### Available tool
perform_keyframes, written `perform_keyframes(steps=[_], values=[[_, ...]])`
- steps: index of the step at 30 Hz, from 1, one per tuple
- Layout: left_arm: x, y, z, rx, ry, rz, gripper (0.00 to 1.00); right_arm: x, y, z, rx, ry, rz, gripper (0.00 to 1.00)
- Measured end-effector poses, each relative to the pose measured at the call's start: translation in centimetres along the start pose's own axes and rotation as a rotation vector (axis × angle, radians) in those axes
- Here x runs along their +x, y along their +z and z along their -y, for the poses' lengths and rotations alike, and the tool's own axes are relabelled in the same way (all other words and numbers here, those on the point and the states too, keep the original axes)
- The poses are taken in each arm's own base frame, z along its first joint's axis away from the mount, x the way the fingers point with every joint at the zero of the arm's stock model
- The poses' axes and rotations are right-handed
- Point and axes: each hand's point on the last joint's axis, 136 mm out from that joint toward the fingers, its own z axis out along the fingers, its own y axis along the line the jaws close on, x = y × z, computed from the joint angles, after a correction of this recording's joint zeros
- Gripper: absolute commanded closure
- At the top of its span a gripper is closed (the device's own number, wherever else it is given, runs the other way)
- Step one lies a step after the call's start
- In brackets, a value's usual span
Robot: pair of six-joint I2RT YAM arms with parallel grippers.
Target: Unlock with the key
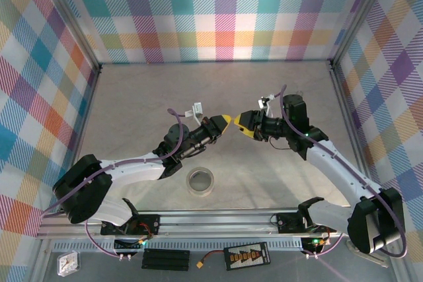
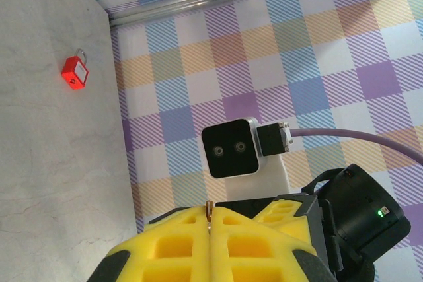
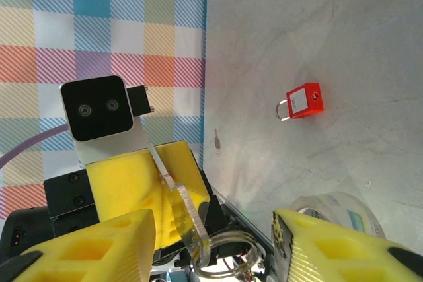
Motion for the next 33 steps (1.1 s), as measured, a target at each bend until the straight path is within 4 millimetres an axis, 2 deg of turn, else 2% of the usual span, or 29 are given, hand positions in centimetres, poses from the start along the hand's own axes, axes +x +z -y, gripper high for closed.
perform_keyframes(steps=[18,33], values=[[0.09,0.11,-0.37,-0.008,-0.001,-0.003,1.0,-0.29,-0.13,-0.46,-0.039,-0.003,0.004,0.71],[0.16,0.2,-0.69,-0.016,-0.001,-0.005,1.0,0.03,0.03,-0.06,-0.054,0.004,-0.005,0.78]])
